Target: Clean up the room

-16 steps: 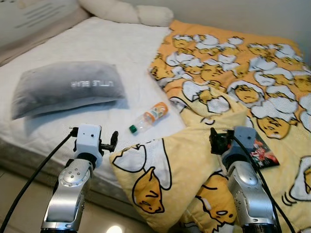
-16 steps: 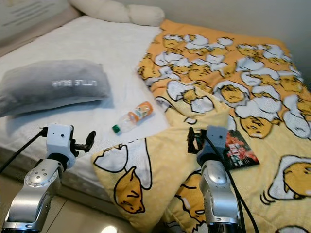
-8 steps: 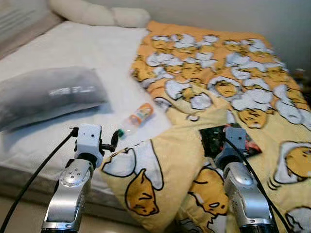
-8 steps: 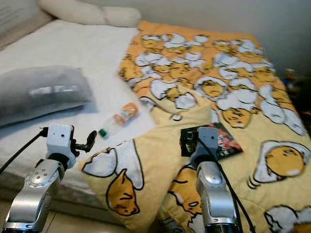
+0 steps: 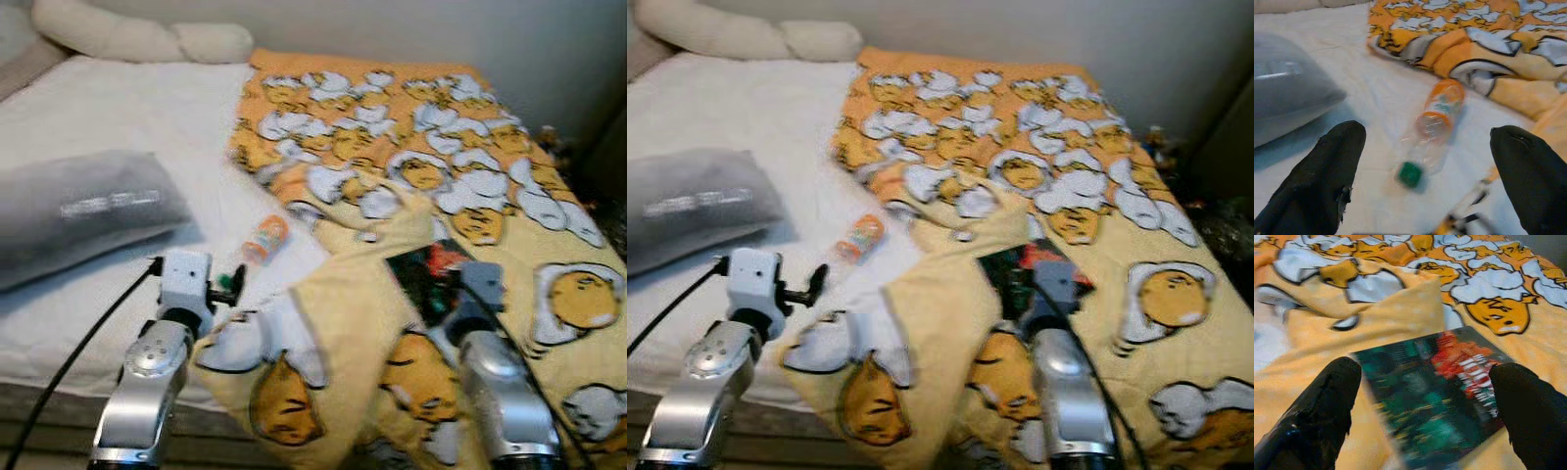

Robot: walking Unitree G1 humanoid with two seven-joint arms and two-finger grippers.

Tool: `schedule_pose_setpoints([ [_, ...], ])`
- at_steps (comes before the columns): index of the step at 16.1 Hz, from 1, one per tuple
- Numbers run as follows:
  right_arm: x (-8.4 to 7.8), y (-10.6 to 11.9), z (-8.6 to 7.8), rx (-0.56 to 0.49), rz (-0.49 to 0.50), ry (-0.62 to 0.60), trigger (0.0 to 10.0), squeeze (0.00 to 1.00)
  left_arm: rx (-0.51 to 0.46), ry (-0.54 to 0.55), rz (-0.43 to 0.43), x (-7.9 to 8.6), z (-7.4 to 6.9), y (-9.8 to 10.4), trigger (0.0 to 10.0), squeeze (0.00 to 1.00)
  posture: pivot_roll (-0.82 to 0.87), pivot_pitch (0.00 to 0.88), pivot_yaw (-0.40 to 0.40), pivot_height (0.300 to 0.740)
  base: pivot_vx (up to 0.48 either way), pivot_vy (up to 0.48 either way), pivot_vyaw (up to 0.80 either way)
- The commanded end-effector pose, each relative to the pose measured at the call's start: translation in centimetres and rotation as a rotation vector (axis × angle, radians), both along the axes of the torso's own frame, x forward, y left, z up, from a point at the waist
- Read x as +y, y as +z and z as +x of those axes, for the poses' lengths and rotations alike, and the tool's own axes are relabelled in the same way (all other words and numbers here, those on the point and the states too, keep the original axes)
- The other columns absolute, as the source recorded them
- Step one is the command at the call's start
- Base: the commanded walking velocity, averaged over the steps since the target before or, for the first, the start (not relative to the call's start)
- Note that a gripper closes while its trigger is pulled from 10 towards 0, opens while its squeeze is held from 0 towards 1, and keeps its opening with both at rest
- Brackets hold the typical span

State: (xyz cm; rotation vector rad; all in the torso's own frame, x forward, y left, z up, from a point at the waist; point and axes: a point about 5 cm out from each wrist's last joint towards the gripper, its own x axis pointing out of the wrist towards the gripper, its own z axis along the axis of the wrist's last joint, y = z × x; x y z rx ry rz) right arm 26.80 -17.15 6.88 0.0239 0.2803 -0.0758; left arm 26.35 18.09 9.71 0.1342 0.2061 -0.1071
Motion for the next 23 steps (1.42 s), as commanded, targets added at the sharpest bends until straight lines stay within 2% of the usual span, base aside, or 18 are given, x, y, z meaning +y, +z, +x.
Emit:
schedule_pose_setpoints([
  [1,0.63,-0.1,0.08,0.008,0.02,0.01,10.0,0.0,0.006,0.017,0.004,0.58,-0.18,-0.06,10.0,0.0,0.06,0.0,-0.004,0.74,0.0,0.334,-0.79],
  [9,0.62,-0.05,0.3,0.012,0.019,0.004,10.0,0.0,0.005,0.019,0.013,0.91,0.0,0.09,10.0,0.0,0.06,0.0,-0.001,0.74,0.0,0.332,-0.79],
  [11,0.71,-0.13,0.35,0.018,0.019,0.012,10.0,0.0,0.001,0.001,0.029,0.78,0.15,0.16,10.0,0.0,0.07,0.0,-0.004,0.74,0.0,0.0,-0.78],
  [13,0.81,-0.1,0.48,0.016,0.017,0.017,10.0,0.0,-0.019,-0.024,0.062,0.43,0.32,0.47,10.0,0.0,0.07,0.0,-0.005,0.74,0.0,-0.48,-0.44],
  [16,0.92,-0.01,0.6,0.006,0.011,0.022,10.0,0.0,-0.017,-0.012,0.036,0.42,0.4,0.48,10.0,0.0,0.07,0.0,0.003,0.74,0.0,-0.16,0.0],
  [18,1.0,0.0,0.74,0.001,0.008,0.035,10.0,0.0,-0.019,0.011,0.049,0.9,0.65,0.6,10.0,0.0,0.07,0.0,0.001,0.74,0.0,0.0,0.0],
  [23,1.27,0.2,0.82,-0.008,0.009,0.055,10.0,0.0,-0.013,0.013,0.057,0.93,0.66,0.54,10.0,0.0,0.08,0.0,0.004,0.74,0.0,0.0,0.0],
])
